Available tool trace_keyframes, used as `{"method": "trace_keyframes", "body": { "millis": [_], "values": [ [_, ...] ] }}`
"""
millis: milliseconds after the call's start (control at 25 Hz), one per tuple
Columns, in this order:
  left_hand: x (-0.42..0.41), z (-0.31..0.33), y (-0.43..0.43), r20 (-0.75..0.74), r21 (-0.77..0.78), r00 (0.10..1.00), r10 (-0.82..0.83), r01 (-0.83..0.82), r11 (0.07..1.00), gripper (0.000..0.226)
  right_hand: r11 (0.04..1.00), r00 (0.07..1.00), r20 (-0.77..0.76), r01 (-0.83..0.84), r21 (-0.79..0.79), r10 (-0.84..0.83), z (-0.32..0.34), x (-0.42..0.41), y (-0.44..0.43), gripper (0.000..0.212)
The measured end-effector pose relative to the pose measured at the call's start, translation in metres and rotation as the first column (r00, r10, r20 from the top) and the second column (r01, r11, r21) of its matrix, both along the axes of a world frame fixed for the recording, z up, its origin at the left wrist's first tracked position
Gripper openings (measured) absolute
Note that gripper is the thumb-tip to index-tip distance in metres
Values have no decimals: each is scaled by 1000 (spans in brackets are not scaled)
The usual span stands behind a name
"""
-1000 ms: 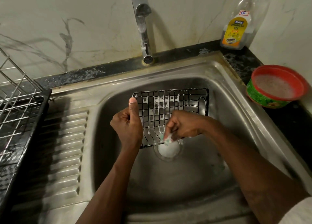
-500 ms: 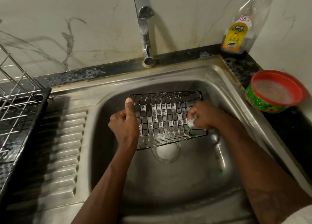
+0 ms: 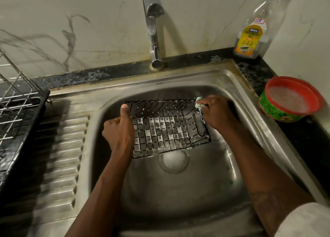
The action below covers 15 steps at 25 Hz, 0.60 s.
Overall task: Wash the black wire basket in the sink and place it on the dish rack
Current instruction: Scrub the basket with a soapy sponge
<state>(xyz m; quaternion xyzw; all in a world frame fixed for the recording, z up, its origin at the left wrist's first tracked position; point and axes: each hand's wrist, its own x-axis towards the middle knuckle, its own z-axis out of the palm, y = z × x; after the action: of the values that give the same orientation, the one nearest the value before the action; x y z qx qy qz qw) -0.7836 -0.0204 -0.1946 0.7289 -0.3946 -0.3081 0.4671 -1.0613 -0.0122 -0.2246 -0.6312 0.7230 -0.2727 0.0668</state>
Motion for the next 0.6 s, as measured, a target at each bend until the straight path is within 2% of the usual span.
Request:
{"method": "trace_keyframes", "body": {
  "millis": [80, 200, 240, 360, 400, 440, 480, 600],
  "values": [
    [-3, 8, 4, 44, -11, 999, 11, -11, 1000, 70, 986, 1000, 18, -23, 167, 21, 7, -6, 4, 24],
    [-3, 11, 5, 87, -12, 996, 18, -17, 1000, 64, 857, 991, 5, -119, 501, 135, 19, -15, 12, 23],
    [-3, 9, 4, 77, -3, 997, 24, -24, 1000, 63, 848, 990, 13, -129, 513, 142, 19, -13, 13, 22],
    [-2, 6, 3, 25, 19, 999, 44, -45, 999, 60, 958, 1000, 19, -12, 287, 7, 17, 1, 7, 21],
    [-1, 6, 3, 15, 23, 999, 51, -51, 998, 60, 962, 1000, -9, 16, 272, -14, 16, 4, 4, 23],
    [-1, 6, 4, 6, 32, 999, 54, -54, 998, 60, 946, 999, -40, 14, 324, -1, 16, 5, 3, 24],
    [-1, 6, 5, 8, 37, 998, 58, -59, 998, 60, 905, 996, -75, -13, 426, 49, 17, 4, 4, 23],
    [-3, 5, 6, 58, 31, 998, 39, -41, 999, 62, 689, 968, -159, -20, 725, 196, 24, 0, 8, 15]
  ]
}}
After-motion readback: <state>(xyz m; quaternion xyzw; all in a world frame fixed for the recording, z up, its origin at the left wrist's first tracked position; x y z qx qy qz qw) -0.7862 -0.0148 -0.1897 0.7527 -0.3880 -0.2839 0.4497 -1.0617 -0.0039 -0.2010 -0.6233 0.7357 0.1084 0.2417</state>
